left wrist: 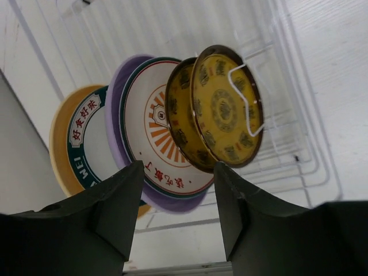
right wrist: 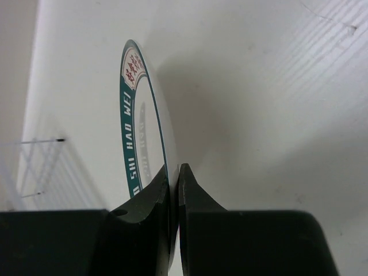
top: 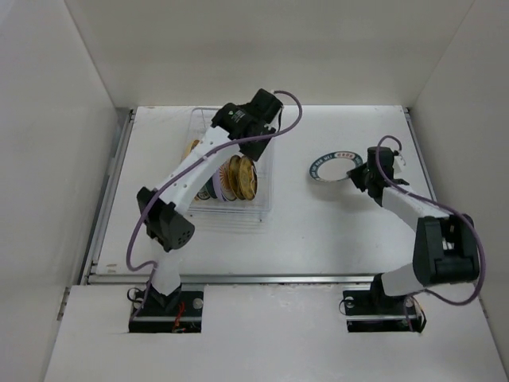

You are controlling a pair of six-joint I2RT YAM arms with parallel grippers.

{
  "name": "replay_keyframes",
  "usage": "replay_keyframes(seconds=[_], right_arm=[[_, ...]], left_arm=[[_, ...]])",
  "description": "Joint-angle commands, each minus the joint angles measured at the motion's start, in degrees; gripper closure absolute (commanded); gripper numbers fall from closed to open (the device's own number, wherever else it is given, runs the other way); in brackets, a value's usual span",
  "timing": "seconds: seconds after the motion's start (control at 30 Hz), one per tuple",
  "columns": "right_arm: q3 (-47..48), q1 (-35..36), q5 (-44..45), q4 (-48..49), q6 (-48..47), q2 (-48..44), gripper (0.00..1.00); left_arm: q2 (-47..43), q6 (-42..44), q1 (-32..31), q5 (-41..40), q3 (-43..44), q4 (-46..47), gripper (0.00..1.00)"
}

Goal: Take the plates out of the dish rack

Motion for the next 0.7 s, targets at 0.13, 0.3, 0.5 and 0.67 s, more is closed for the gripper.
replay_keyframes(seconds=[0.13, 0.3, 0.5, 0.67], right_arm=[[-0.2, -4.1, -9.7, 12.1, 0.5, 9.8, 1.00], [1.3, -5.2, -11.2, 10.1, -1.6, 13.6, 0.70], [7.0, -5.2, -12.4, 0.8, -3.5, 15.0, 0.45], [8.6, -5.2, -11.9, -4.4, -4.2, 13.9, 0.13]], left_arm=[[7.6, 1.7, 1.0, -8.3, -1.7, -2.7, 0.47], [9.9, 1.1, 1.0, -7.5, -1.1, -2.7, 0.47], [11.2, 1.1, 1.0, -4.9, -0.5, -3.3, 0.49], [11.7, 1.1, 1.0, -2.1, 0.1, -3.9, 0.52]])
